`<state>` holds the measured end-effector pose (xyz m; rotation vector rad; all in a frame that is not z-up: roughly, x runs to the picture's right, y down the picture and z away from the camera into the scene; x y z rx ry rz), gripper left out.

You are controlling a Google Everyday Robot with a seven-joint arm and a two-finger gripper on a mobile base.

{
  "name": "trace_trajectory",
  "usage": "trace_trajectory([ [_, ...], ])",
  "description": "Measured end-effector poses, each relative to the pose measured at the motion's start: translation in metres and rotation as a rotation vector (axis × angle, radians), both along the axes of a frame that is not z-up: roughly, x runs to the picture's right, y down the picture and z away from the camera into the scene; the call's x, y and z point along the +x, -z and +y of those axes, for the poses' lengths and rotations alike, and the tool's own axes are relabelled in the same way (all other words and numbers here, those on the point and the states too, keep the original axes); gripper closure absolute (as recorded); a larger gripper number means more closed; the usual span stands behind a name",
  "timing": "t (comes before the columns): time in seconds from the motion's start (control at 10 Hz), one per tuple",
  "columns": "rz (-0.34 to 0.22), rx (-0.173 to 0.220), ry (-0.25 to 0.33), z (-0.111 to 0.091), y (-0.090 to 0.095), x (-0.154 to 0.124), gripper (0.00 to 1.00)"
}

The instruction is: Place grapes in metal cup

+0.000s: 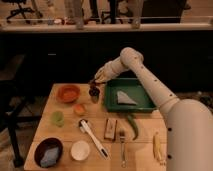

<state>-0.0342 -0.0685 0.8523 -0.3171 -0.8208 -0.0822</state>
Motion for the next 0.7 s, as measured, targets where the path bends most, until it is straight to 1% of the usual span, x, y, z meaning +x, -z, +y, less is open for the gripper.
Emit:
trace_trajectory([
  [0.1,0.000,0.000,0.000,0.0001,0.0000,0.0000,0.20],
  [0.7,0.001,0.000,-0.001,0.0003,-0.0002,0.0011,0.20],
])
